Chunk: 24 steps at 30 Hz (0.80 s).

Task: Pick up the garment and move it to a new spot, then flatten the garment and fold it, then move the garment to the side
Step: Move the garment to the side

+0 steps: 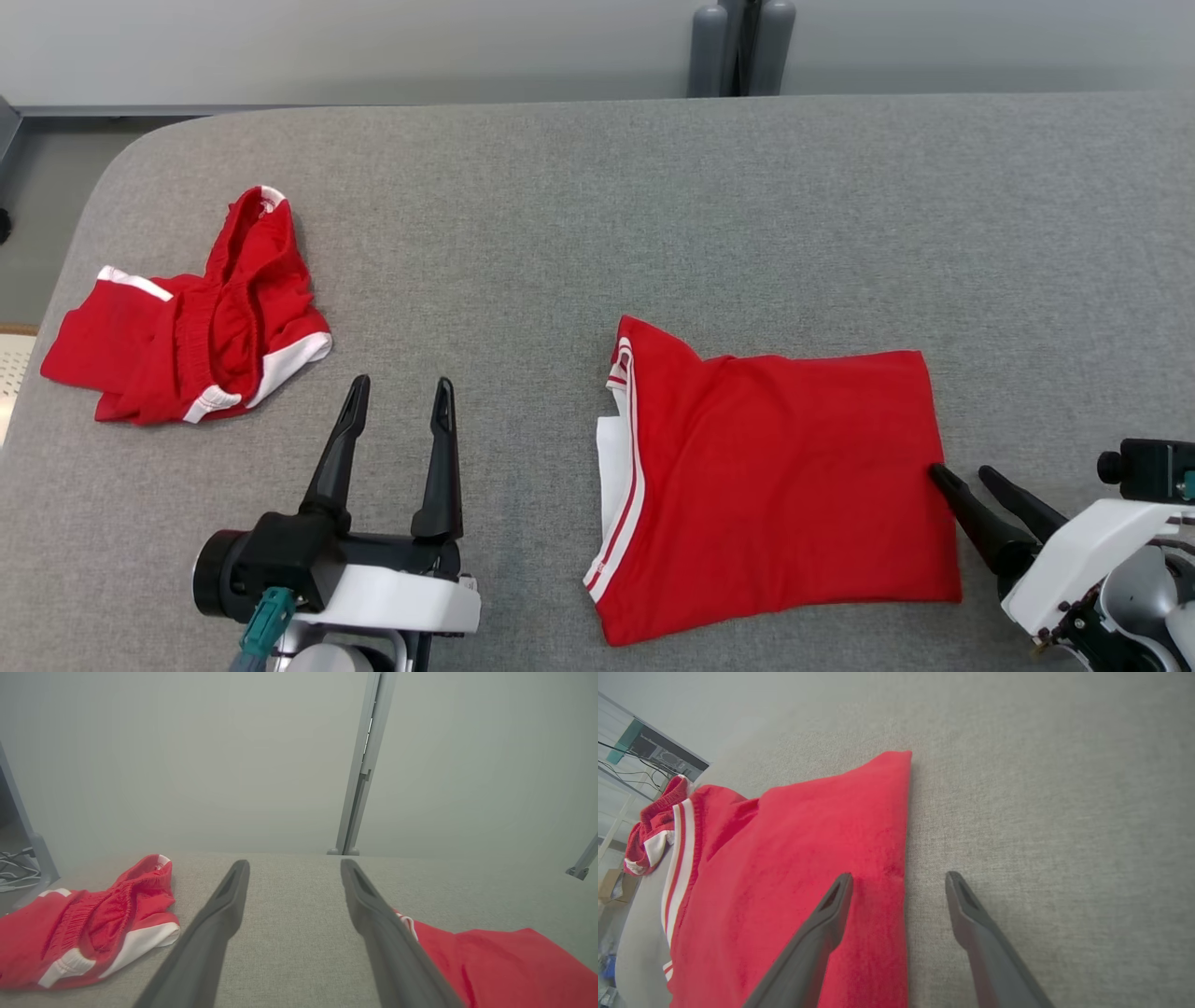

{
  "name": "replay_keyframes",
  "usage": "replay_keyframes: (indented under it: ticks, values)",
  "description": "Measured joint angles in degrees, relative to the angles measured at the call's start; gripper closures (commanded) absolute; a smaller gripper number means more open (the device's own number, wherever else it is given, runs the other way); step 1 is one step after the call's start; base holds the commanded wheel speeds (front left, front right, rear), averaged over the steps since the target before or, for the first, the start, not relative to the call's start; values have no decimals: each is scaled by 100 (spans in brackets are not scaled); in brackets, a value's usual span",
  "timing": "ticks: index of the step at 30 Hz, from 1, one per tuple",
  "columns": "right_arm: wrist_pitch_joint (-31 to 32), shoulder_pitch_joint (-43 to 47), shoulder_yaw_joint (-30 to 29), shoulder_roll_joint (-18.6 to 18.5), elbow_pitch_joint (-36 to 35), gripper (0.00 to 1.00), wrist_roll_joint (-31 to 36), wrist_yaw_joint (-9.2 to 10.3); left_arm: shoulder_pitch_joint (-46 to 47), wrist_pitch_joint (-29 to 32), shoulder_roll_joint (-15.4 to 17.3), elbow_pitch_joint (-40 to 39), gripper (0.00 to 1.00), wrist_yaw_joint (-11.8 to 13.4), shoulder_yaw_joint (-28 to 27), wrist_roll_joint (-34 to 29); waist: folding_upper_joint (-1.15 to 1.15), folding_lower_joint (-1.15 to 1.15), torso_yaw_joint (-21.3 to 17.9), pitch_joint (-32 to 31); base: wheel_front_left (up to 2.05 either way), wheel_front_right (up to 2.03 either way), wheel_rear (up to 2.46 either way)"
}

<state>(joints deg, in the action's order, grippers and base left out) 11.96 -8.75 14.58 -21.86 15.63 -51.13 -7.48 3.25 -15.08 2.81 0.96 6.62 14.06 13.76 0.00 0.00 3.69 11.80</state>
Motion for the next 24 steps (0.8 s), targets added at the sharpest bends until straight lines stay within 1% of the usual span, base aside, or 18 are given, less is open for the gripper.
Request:
replay_keyframes:
  ticks: [8, 12, 17, 18, 19, 20, 21, 22, 24]
  values:
    - [177, -256, 570, -212, 68, 0, -594, 0, 83, 0, 0, -5, 0, 9, 66, -8, 0, 0, 106, 108, 0, 0, 0]
    - [193, -394, 803, -334, 182, 0, -723, -1, 100, 0, 0, -9, 0, 35, 82, -8, 0, 0, 148, 144, 0, 0, 0]
    - [112, -633, 1089, -349, 363, 0, -777, -2, 170, 0, 0, -15, 0, 53, 109, -5, 0, 0, 185, 197, 0, 0, 0]
    - [103, -681, 1166, -349, 371, 15, -808, -2, 185, 0, 0, -20, 0, 54, 115, -5, 0, 0, 193, 211, 0, 0, 0]
    - [100, -732, 1224, -350, 375, 56, -839, -2, 189, 0, 0, -21, 0, 59, 127, -3, 0, 0, 199, 226, 0, 0, 0]
    - [91, -774, 1288, -356, 375, 86, -862, -2, 191, 0, 0, -21, 0, 69, 138, 1, 0, 0, 204, 237, 0, 0, 0]
    - [56, -816, 1367, -374, 377, 86, -862, -2, 194, 0, 0, -21, 0, 77, 147, 3, 0, 0, 208, 247, 0, 0, 0]
    - [31, -845, 1429, -398, 378, 100, -862, -2, 202, 0, 0, -20, 0, 82, 155, 3, 0, 0, 212, 255, 0, 0, 0]
    - [-30, -868, 1557, -425, 386, 100, -896, -2, 217, 0, 0, -18, 0, 101, 164, 3, 0, 0, 217, 256, 0, 0, 0]
